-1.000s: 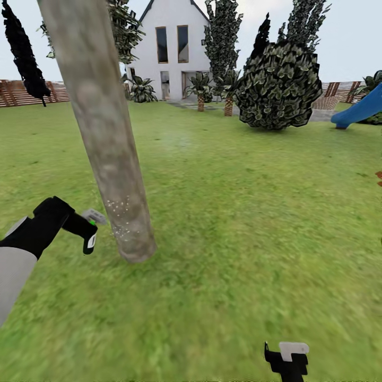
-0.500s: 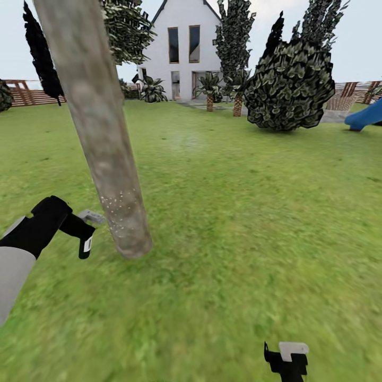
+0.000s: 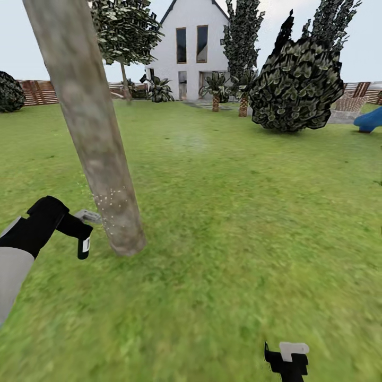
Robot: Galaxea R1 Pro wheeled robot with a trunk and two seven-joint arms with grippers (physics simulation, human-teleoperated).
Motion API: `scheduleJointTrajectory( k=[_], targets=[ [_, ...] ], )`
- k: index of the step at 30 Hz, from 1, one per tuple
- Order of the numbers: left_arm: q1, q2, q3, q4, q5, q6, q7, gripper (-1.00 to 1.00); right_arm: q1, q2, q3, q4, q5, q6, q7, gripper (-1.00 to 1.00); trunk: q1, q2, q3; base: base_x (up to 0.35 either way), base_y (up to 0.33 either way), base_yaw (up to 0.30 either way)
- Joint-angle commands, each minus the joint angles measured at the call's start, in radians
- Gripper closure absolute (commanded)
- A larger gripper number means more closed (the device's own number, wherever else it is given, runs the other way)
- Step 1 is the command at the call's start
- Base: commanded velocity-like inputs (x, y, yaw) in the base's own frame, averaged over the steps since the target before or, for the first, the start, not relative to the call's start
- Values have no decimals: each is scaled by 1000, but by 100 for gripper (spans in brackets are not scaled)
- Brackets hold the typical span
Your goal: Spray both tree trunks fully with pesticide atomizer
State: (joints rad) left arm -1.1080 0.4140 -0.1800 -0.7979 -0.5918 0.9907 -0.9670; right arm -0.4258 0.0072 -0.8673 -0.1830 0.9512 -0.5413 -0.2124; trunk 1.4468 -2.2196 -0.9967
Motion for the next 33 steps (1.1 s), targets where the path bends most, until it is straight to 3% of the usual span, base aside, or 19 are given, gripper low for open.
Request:
scheduleJointTrajectory(
  k=[1, 5, 15, 20, 33],
  targets=[
    [-1, 1, -3, -1, -10, 4, -9, 100, -1, 0, -6, 0, 11, -2, -5, -100, 0, 0, -1, 0, -291, 0],
    [0, 2, -1, 3, -10, 5, 16, 100, -1, 2, -6, 0, 11, -2, -5, -100, 0, 0, -1, 0, -291, 46],
    [2, 2, 3, 33, -9, 6, 71, 100, -1, 2, -6, 0, 11, -2, -5, -100, 0, 0, -1, 64, -289, 265],
    [3, -2, 107, 56, -3, 5, 159, 100, -1, 3, -6, 0, 11, -2, -5, -100, 0, 0, -1, 113, -285, 278],
    [5, -20, 120, 57, -8, 5, 168, 100, -1, 3, -6, 0, 11, -2, -4, -100, 0, 0, -1, 147, -262, 74]
  ],
)
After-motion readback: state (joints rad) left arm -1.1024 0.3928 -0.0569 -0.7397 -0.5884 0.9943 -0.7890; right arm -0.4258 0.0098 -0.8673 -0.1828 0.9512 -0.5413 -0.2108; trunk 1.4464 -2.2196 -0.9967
